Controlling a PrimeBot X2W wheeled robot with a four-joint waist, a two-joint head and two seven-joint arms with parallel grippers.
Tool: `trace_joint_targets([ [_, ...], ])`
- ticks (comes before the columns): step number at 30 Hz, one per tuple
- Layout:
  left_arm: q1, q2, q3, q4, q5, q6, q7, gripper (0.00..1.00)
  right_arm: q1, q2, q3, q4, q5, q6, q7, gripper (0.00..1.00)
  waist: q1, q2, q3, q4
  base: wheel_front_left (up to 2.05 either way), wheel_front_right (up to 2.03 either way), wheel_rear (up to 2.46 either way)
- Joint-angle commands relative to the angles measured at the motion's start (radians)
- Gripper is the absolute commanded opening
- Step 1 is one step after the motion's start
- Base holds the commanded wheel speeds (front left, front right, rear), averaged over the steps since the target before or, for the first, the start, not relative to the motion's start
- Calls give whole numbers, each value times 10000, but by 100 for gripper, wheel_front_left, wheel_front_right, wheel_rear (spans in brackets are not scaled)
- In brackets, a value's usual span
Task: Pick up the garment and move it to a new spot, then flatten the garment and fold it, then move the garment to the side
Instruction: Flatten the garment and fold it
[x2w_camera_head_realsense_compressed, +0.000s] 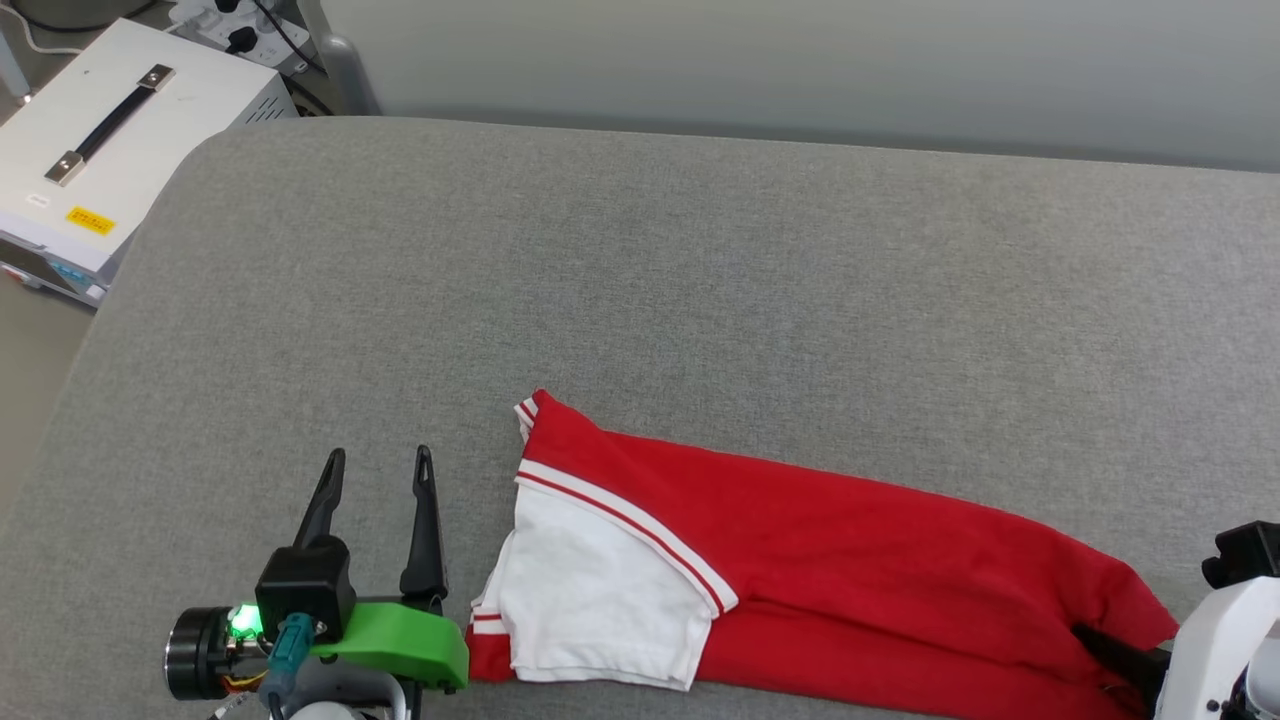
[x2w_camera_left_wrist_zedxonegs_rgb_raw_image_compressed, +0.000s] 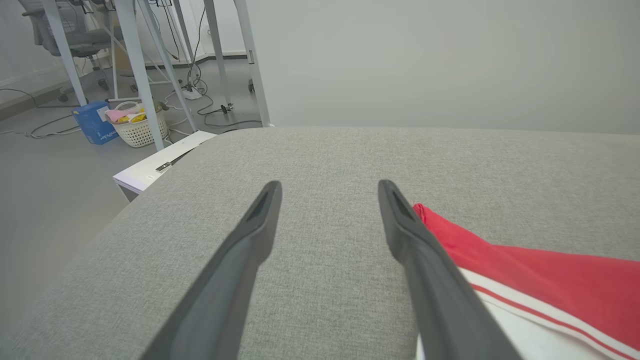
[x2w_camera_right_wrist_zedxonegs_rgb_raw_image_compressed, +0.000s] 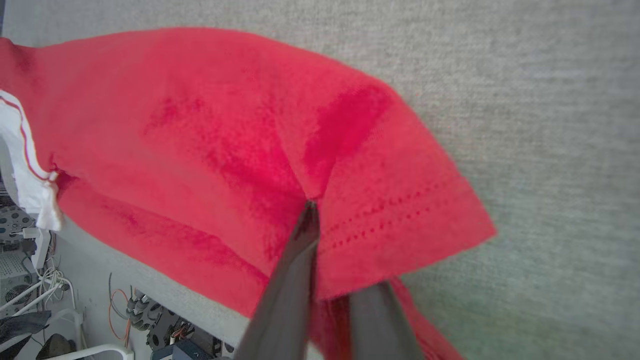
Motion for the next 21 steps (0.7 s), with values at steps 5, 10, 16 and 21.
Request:
trace_joint_targets([
  [5,368,-456,632,146,670,-649,-56,100,-372,-653,-159,559,272,4,-305,0,0,-1,-267,-99,0,0,0],
  [10,505,-687,1022,260,1011,-1029,-56,100,-476,-1558,-580,1123,167,4,-397,0,0,-1,-508,-110,0,0,0],
  [16,714,-945,1365,305,1335,-1371,-57,100,-311,-2179,-385,417,322,4,95,0,0,-1,-736,-106,0,0,0],
  [21,820,-1146,1563,359,1571,-1594,-57,100,-207,-2285,28,-1515,547,4,642,0,0,-1,-827,-82,0,0,0],
])
